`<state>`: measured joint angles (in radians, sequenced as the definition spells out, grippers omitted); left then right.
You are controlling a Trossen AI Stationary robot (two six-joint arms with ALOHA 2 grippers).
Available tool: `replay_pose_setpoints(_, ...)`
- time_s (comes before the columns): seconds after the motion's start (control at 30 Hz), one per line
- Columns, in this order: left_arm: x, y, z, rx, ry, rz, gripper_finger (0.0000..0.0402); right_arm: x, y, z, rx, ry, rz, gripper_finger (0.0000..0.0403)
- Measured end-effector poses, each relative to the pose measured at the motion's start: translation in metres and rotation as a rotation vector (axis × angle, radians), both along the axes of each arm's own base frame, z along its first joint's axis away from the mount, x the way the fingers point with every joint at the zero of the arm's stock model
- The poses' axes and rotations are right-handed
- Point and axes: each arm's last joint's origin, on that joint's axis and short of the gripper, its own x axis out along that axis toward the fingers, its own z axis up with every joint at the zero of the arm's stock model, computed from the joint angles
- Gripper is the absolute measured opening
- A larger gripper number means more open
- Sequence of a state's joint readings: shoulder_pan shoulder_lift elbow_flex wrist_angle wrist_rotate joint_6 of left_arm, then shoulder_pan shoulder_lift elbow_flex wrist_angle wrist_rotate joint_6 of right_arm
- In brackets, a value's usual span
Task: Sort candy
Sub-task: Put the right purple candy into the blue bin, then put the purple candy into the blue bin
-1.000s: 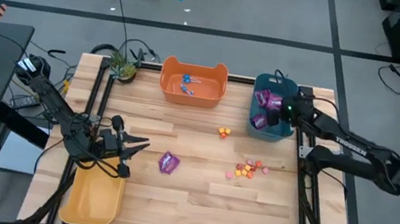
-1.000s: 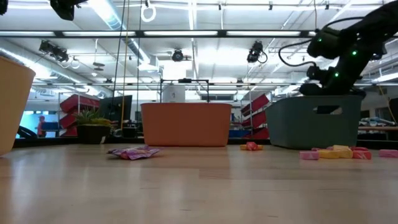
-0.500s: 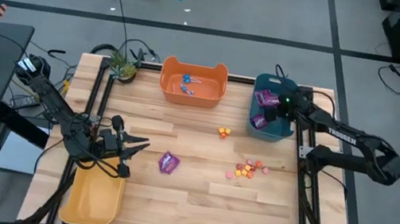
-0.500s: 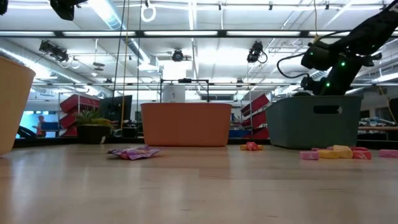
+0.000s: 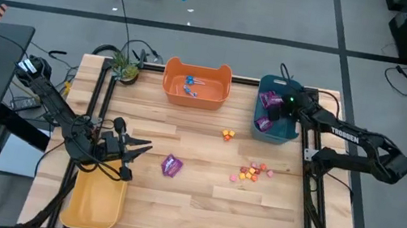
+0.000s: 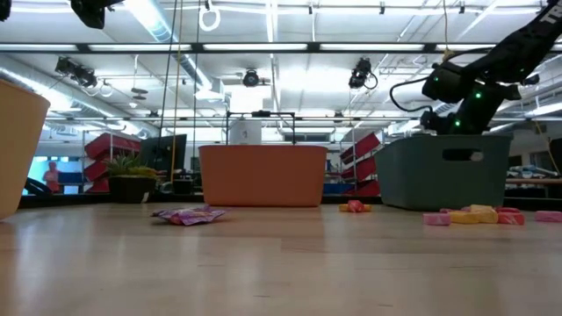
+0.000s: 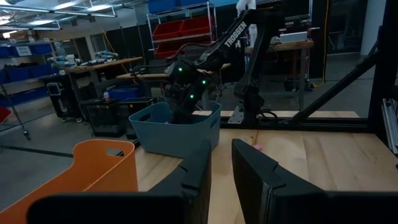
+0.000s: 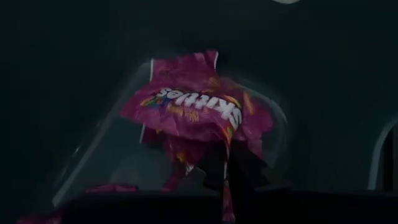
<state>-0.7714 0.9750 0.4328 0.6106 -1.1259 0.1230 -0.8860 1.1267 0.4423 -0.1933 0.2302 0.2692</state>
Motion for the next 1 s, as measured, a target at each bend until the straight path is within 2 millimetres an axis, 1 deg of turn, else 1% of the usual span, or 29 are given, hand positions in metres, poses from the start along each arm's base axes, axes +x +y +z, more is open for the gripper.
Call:
replay_pose_setpoints(0.3, 0.000, 0.000, 0.000, -0.001, 0.001, 0.011, 0.0067, 0.001, -0.002, 0.002, -0.024, -0.016, 0.003, 0.0051)
replay_pose_setpoints(0.57, 0.000, 0.001, 0.000, -0.002, 0.001, 0.026, 0.0067, 0.002, -0.002, 0.003, -0.011, -0.017, 0.019, 0.0090)
replay_pose_setpoints(0.83, 0.000, 0.001, 0.000, -0.003, 0.001, 0.026, 0.0067, 0.007, -0.006, 0.023, 0.016, 0.000, 0.029, 0.0130)
replay_pose_setpoints(1.0, 0.000, 0.001, 0.000, -0.002, 0.001, 0.026, 0.0067, 0.012, -0.004, 0.037, 0.052, 0.024, 0.048, 0.0147)
